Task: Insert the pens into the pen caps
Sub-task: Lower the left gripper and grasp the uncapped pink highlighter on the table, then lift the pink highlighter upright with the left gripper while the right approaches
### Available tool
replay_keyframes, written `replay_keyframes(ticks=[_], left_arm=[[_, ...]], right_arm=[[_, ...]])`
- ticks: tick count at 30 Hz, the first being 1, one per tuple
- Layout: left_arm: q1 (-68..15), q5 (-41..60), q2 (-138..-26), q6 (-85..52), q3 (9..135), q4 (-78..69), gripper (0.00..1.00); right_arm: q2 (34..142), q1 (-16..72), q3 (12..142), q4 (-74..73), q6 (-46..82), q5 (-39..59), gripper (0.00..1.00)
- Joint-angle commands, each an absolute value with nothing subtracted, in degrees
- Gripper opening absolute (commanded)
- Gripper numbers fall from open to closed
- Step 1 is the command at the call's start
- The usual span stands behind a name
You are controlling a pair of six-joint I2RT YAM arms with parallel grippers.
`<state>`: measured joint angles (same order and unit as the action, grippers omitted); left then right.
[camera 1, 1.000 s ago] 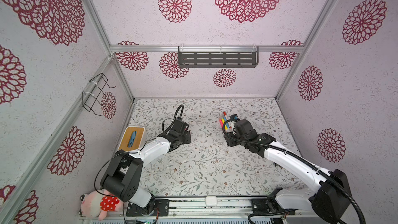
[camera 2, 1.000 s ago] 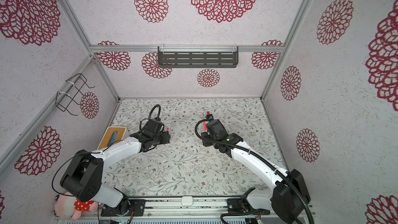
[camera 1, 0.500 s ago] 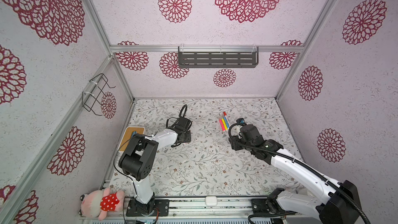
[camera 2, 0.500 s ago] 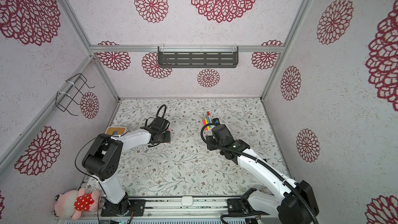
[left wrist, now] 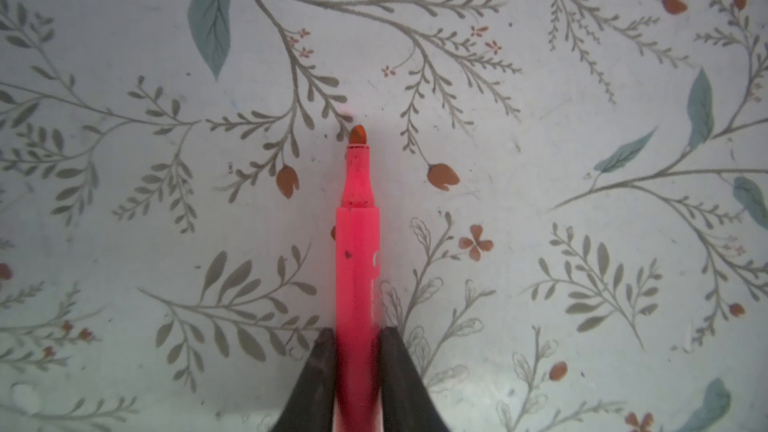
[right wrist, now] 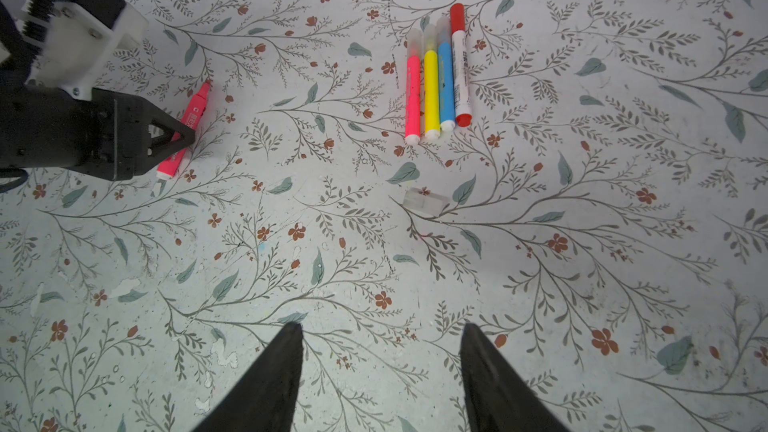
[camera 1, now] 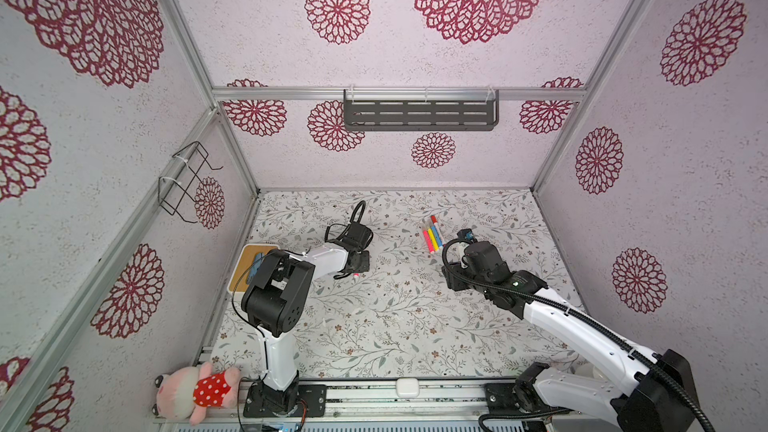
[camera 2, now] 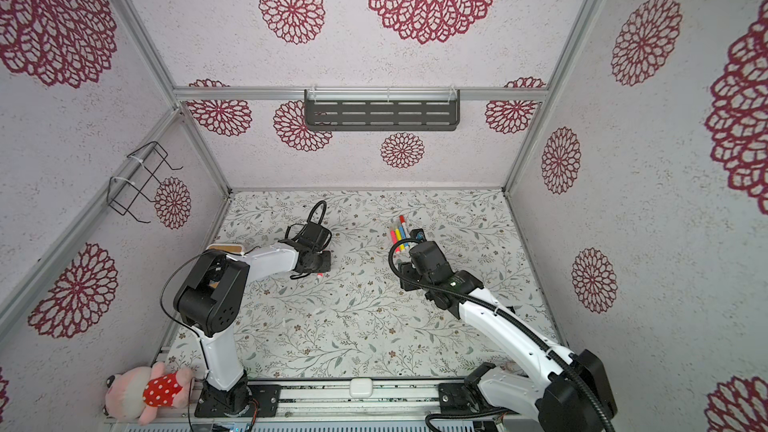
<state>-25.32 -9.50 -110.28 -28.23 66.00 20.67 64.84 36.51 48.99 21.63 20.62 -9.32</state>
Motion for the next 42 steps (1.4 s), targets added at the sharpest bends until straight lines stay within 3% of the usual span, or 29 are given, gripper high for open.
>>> replay_keyframes(ticks=[1, 6, 13, 22, 29, 42], left_arm=[[-24.96, -7.92, -111.22, -27.24, 65.28, 22.20, 0.14], [-25.09, -5.91, -107.45, -26.81, 63.46, 20.95, 0.08], [-27.57, 3.51, -92.66, -25.64, 53.13, 8.25, 0.09], [-32.47, 16.12, -76.95, -28.71, 39.93, -7.86, 0.13], [-36.06, 17.14, -70.54, -33.22, 32.23, -17.67, 0.15], [-39.58, 14.73, -68.65, -34.23, 29.89, -19.20, 0.15]], right_arm=[[62.60, 36.08, 49.34, 21.03, 21.62, -9.84, 0.62], [62.11, 35.95, 49.30, 20.88, 21.93, -9.14, 0.62], [63.67, 35.60, 48.05, 17.73, 23.00, -3.78, 0.63], [68.59, 35.42, 43.03, 0.87, 27.81, 15.09, 0.67], [72.40, 35.60, 42.31, -10.19, 32.17, 22.87, 0.67], [77.42, 38.27, 43.08, -20.33, 37.26, 27.34, 0.61]])
